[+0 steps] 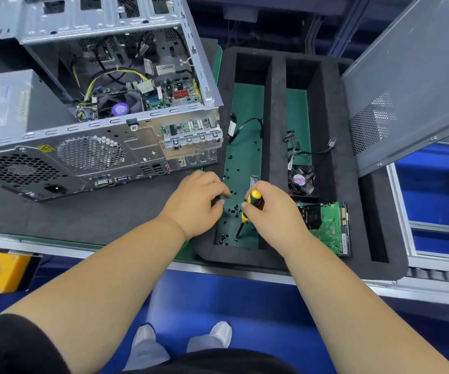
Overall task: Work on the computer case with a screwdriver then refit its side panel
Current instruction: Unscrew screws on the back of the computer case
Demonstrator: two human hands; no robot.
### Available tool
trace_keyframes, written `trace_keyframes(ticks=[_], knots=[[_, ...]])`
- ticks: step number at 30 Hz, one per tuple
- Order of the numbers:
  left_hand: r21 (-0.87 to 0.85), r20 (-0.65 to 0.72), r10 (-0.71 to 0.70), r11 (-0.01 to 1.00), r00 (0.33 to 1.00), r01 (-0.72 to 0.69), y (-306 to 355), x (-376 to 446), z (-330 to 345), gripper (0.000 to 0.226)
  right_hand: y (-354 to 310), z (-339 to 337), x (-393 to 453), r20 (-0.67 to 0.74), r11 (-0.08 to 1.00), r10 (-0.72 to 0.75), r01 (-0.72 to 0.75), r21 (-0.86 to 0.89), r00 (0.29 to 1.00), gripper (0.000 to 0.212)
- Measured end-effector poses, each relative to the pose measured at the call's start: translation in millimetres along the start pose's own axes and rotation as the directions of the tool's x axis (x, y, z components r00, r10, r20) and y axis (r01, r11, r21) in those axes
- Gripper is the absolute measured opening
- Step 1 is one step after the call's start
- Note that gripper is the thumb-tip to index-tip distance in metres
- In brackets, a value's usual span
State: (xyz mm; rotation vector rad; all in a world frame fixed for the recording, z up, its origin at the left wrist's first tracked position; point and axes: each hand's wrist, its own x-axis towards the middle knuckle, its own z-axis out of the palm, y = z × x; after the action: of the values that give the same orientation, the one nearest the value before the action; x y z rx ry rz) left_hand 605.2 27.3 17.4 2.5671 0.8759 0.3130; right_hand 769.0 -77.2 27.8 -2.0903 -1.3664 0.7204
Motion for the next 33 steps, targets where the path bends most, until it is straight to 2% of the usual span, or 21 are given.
trace_keyframes(ticks=[8,11,14,17,19,21,24,26,27,29,33], knots=[[-0.040,-0.034,0.013,0.999,0.999,-0.014,-3.4,-1.8,1.8,0.018,-3.1,-3.1,-6.2,-0.014,1.000,0.015,-0.015,0.022,1.000,0.007],[-0.079,-0.022,-0.011,0.997,1.000,0.009,-2.4,-3.4,1.1,0.020,-6.0,-15.7,-9.9,-0.068,0.997,0.025,-0.021,0.068,0.997,0.007],[-0.168,0.028,-0.069,0.983,0.997,0.072,0.8,-4.0,-2.5,0.024,-12.6,-34.8,-15.5,-0.157,0.985,0.046,-0.019,0.169,0.987,0.010],[-0.323,0.090,-0.179,0.925,0.980,0.199,11.0,-5.2,-6.5,0.025,-24.3,-56.6,-21.7,-0.236,0.962,0.059,0.007,0.272,0.970,0.010],[-0.455,0.152,-0.276,0.833,0.949,0.315,22.6,-6.6,-8.3,0.022,-33.6,-69.6,-25.3,-0.272,0.935,0.060,0.041,0.353,0.960,0.011],[-0.627,0.235,-0.350,0.658,0.907,0.417,35.8,-6.7,-10.3,0.021,-43.3,-81.1,-29.0,-0.307,0.902,0.061,0.079,0.424,0.950,0.011],[-0.828,0.349,-0.400,0.291,0.847,0.479,53.1,-5.6,-16.7,0.024,-56.1,-96.2,-35.8,-0.335,0.880,0.057,0.112,0.462,0.940,0.010],[-0.891,0.412,-0.397,0.012,0.820,0.454,61.4,-5.8,-23.7,0.023,-61.7,-103.8,-39.6,-0.342,0.864,0.053,0.129,0.487,0.938,0.009],[-0.896,0.434,-0.392,-0.088,0.811,0.436,64.5,-6.5,-27.5,0.022,-64.0,-106.8,-41.3,-0.342,0.850,0.053,0.137,0.508,0.938,0.008],[-0.891,0.453,-0.373,-0.183,0.810,0.414,68.2,-8.1,-34.5,0.021,-66.5,-111.0,-43.7,-0.334,0.819,0.059,0.146,0.555,0.941,0.006],[-0.896,0.444,-0.334,-0.198,0.832,0.398,71.0,-10.0,-44.4,0.021,-68.7,-115.6,-47.7,-0.344,0.810,0.076,0.144,0.569,0.936,0.004]])
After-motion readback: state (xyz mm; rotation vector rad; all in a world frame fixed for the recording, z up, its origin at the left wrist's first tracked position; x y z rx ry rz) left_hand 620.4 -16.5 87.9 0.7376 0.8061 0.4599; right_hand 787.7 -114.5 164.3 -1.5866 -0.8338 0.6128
